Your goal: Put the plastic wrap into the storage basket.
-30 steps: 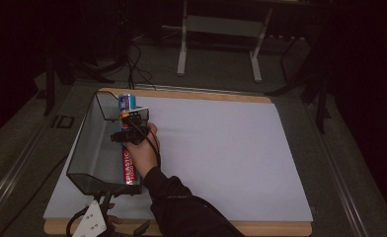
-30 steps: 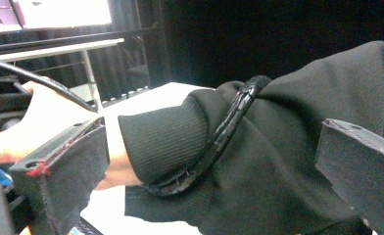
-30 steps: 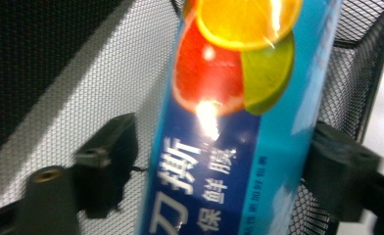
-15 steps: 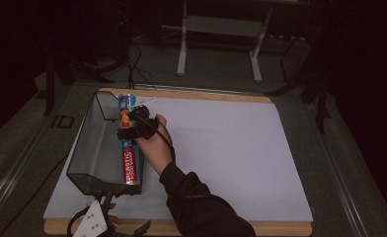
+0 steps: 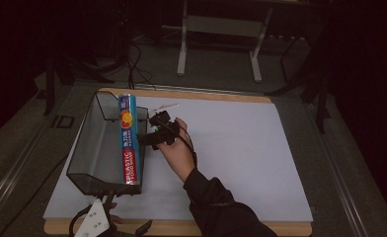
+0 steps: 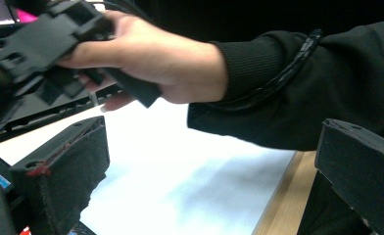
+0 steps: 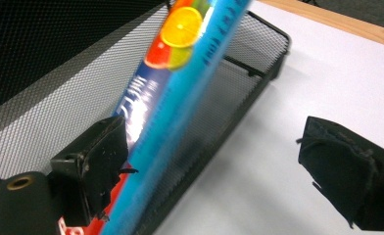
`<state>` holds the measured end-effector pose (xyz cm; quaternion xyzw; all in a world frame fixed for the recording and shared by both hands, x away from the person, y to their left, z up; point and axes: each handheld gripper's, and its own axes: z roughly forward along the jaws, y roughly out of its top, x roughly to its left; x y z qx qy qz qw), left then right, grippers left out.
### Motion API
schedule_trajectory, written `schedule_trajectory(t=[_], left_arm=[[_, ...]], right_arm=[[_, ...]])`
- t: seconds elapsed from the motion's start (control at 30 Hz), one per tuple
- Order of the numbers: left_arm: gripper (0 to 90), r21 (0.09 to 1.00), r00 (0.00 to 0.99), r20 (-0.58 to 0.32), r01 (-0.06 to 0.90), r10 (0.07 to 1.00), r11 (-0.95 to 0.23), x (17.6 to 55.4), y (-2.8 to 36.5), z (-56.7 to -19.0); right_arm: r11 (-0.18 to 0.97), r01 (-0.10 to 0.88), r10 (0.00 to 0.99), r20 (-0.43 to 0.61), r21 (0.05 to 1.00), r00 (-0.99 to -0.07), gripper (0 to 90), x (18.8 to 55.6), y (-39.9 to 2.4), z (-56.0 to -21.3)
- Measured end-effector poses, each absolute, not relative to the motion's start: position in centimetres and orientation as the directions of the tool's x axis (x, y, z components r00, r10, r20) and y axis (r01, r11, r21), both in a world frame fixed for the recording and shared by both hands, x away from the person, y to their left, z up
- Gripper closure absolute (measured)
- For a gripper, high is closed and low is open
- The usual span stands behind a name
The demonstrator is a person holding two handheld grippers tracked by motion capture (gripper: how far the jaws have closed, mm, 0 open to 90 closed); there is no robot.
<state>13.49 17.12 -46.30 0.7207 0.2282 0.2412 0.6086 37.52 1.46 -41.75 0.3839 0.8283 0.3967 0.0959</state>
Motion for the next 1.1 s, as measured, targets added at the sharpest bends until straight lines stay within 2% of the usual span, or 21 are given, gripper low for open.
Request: schedule_trajectory(t=[0.23,0.87,1.1], left_arm=[[0.6,0.988,0.778,0.06,0.044,0.625,-0.15,13.6,17.1,-46.4],[0.6,0.987,0.777,0.064,0.045,0.626,-0.156,13.7,16.9,-46.4],[0.6,0.986,0.777,0.065,0.045,0.626,-0.159,13.7,16.8,-46.4]], right_arm=[[0.364,0.547,0.715,0.15,0.754,-0.682,11.0,36.7,-1.7,-41.7],[0.411,0.559,0.709,0.134,0.72,-0.693,11.0,33.0,-9.6,-45.3],[0.413,0.535,0.691,0.129,0.737,-0.711,11.0,31.4,-11.9,-45.4]])
